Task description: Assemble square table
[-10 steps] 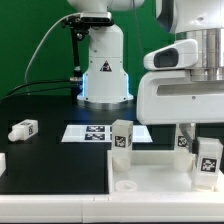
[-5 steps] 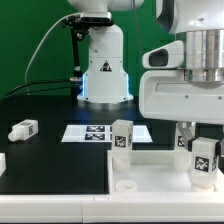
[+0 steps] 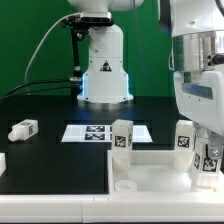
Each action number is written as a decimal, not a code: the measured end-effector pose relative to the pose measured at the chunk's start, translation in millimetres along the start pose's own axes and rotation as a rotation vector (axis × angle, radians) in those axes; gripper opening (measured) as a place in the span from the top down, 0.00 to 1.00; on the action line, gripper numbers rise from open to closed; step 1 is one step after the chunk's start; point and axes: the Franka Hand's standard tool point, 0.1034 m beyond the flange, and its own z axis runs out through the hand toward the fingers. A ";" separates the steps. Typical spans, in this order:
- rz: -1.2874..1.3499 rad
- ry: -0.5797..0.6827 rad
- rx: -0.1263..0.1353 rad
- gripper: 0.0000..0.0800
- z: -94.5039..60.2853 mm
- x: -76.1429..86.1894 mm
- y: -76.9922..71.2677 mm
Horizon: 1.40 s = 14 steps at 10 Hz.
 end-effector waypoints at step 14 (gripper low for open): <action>-1.231 0.064 -0.023 0.56 1.0 7.1 -4.2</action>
Offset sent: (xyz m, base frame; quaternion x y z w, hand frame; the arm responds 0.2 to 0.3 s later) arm 0.0092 0.0168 0.0066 0.0295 -0.0336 -0.5119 0.8579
